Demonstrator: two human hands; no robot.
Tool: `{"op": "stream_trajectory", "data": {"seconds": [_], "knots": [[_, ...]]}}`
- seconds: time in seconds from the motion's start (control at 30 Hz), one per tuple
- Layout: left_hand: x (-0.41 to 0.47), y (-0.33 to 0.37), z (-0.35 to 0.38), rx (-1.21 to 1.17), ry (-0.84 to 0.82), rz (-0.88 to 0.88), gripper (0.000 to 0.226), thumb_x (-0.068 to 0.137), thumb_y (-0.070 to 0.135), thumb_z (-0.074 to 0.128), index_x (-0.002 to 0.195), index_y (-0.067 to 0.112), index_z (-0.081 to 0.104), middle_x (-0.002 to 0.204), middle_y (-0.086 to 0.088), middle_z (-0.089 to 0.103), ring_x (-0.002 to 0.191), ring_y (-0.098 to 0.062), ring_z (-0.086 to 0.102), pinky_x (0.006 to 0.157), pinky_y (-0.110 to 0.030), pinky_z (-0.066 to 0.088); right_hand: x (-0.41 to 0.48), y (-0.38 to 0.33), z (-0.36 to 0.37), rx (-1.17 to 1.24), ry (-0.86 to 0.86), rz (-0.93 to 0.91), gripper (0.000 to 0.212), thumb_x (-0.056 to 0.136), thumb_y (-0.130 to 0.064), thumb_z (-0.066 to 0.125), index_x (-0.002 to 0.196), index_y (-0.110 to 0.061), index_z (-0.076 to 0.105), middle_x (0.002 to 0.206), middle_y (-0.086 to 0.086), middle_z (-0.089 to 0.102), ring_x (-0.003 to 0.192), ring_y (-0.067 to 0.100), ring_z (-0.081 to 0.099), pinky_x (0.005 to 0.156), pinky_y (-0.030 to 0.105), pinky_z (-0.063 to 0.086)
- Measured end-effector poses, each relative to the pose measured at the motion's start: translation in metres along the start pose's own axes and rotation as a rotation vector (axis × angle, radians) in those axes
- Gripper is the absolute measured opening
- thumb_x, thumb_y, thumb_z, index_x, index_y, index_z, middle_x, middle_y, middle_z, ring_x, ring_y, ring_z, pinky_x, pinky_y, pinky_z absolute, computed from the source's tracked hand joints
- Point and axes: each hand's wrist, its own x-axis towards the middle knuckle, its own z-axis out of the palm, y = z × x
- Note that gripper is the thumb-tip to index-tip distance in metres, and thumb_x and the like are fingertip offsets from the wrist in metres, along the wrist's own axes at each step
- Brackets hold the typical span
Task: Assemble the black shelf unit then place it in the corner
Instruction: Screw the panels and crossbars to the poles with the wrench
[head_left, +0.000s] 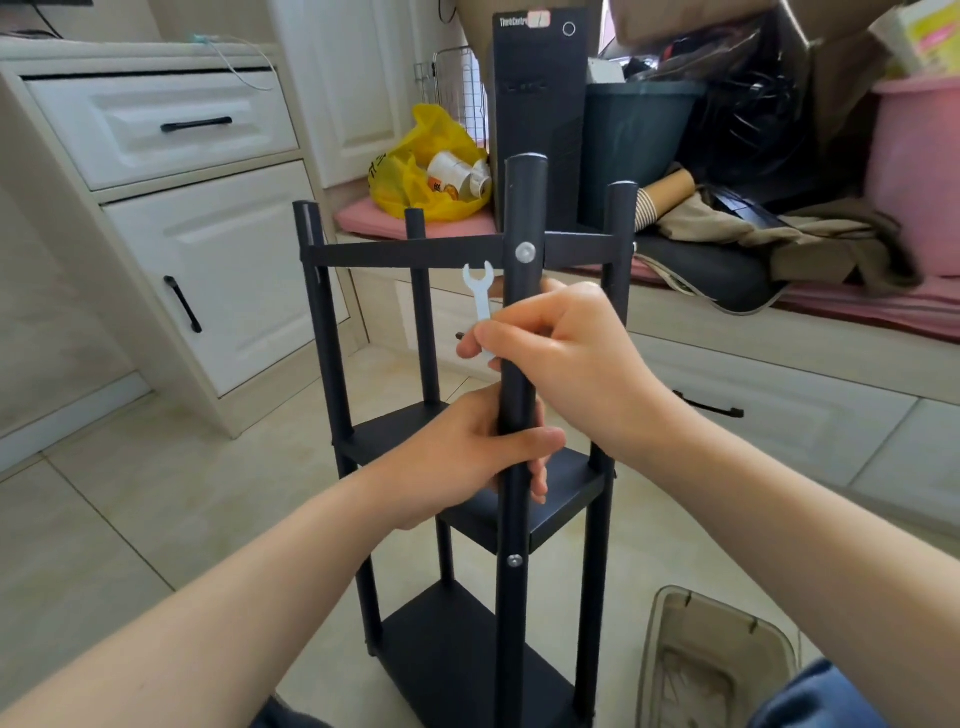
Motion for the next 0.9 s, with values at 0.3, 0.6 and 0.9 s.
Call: {"op": "stream_trajectory", "data": {"seconds": [0.3,0.6,0.9], "knots": [[-0.009,0.013,-0.001,-0.075,-0.003,0.039,0.02,0.1,0.016,0.062,0.082,0.007,0.055,0.071,-0.006,0.061,0.07,-0.025,0.068,0.083,-0.055,0.06,-0.002,-0.014,0.002,-0.031,0.021,-0.081,0.021,0.092,-0.013,0.063,0.081,-0.019,0.08,0.073,0.011,0.068,0.084,0.011,0.054,0.079,0.023,0.046],[-0.009,0.006,-0.003,0.035,0.308,0.129,0.012,0.105,0.027,0.054,0.094,0.031,0.051,0.059,-0.001,0.054,0.049,-0.026,0.06,0.063,-0.056,0.062,0.007,-0.007,-0.003,0.099,0.024,-0.092,0.02,0.094,-0.007,0.06,0.086,-0.008,0.079,0.091,0.011,0.071,0.092,0.027,0.068,0.085,0.051,0.055],[-0.007,0.01,-0.011,-0.015,0.303,0.121,0.03,0.105,0.026,0.051,0.082,0.045,0.057,0.057,-0.003,0.049,0.043,-0.024,0.051,0.051,-0.043,0.059,0.01,0.015,-0.013,0.015,0.081,-0.049,0.021,0.09,-0.009,0.062,0.077,-0.013,0.078,0.09,-0.006,0.073,0.097,0.008,0.066,0.093,0.043,0.052]]}}
